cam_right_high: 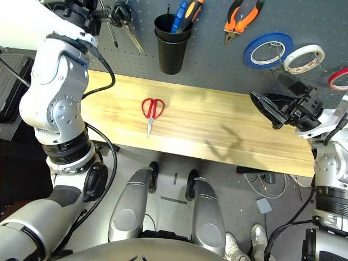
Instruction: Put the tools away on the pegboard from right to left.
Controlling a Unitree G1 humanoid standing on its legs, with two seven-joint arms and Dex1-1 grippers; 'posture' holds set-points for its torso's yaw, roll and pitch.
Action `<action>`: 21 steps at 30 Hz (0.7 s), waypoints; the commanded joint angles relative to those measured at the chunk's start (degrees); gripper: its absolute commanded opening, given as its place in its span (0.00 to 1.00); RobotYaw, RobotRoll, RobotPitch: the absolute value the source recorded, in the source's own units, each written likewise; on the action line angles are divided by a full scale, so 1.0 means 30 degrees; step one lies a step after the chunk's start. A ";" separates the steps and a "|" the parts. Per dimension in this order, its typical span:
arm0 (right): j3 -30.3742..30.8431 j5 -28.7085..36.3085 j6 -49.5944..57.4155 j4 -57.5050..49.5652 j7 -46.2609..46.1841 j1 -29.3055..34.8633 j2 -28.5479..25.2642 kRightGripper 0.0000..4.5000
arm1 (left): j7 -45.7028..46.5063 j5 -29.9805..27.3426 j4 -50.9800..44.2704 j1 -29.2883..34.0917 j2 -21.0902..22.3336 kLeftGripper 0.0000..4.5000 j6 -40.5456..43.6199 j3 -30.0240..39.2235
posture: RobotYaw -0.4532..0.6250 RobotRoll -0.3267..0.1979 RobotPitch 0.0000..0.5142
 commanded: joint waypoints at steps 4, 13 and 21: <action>0.0531 -0.0616 0.0023 -0.1053 -0.0962 0.0007 0.1260 1.00 | 0.0800 -0.0385 0.2026 -0.2060 -0.1097 0.18 -0.1299 0.0369 | 0.55 0.62 0.50; 0.0959 -0.1514 -0.0673 -0.0954 -0.1604 -0.0516 0.2241 1.00 | 0.0806 0.0114 0.7444 -0.4566 -0.2562 0.18 -0.5727 0.0106 | 0.56 0.62 0.50; 0.0878 -0.1847 -0.0762 -0.1208 -0.1980 -0.0470 0.2489 1.00 | 0.0243 0.0195 1.0965 -0.5040 -0.3416 0.18 -0.8100 -0.0461 | 0.54 0.62 0.50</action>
